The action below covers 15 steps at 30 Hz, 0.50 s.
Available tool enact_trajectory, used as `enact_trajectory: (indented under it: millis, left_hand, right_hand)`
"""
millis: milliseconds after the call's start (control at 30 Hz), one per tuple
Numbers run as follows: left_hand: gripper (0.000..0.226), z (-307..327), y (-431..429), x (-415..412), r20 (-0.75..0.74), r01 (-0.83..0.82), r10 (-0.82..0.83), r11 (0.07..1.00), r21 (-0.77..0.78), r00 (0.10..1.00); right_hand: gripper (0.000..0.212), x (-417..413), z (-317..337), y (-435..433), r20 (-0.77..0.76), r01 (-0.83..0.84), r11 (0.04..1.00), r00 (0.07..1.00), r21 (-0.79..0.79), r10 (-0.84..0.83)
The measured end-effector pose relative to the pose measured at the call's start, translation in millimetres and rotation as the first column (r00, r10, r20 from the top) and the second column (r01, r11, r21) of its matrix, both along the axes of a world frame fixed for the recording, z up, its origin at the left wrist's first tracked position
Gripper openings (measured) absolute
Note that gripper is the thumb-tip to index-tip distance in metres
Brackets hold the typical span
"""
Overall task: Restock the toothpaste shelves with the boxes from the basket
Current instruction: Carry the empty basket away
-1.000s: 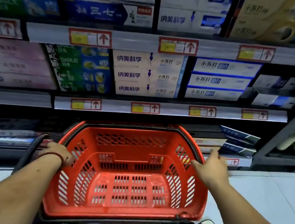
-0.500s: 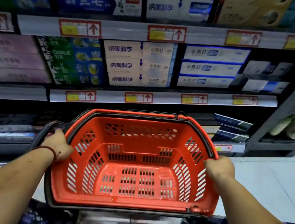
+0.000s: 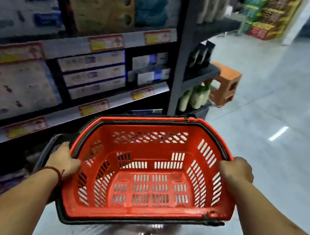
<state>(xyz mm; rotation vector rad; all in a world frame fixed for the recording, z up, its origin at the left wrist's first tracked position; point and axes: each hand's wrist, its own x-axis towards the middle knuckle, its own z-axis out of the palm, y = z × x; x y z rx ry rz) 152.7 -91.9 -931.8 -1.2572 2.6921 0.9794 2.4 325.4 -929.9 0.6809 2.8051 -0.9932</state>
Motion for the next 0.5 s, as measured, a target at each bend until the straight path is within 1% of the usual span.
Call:
enact_trajectory:
  millis: [200,267,367,400,500]
  left_hand:
    - [0.038,23.5,66.5,-160.9,-0.020,0.238,-0.238,0.971,0.019,0.971]
    - [0.049,37.9,86.7,-199.4,-0.017,0.295,-0.295,0.954,0.047,0.955]
    - [0.073,73.8,117.6,-245.6,-0.044,0.355,-0.354,0.934,0.037,0.934]
    - [0.074,89.7,129.7,-255.2,-0.043,0.374,-0.372,0.927,0.037,0.927]
    - [0.059,152.8,173.2,-290.4,-0.001,0.392,-0.392,0.919,0.049,0.920]
  right_hand:
    - [0.030,-49.6,13.8,87.2,0.021,0.268,0.963,0.963,-0.009,-0.268]
    - [0.030,-63.2,30.6,111.6,0.029,0.316,0.949,0.948,-0.008,-0.316]
    - [0.026,-82.2,70.8,147.3,0.037,0.376,0.926,0.926,-0.025,-0.375]
    - [0.025,-86.5,84.5,157.9,0.034,0.391,0.920,0.920,-0.030,-0.390]
    - [0.029,-100.7,144.4,199.6,0.057,0.441,0.897,0.897,-0.036,-0.438]
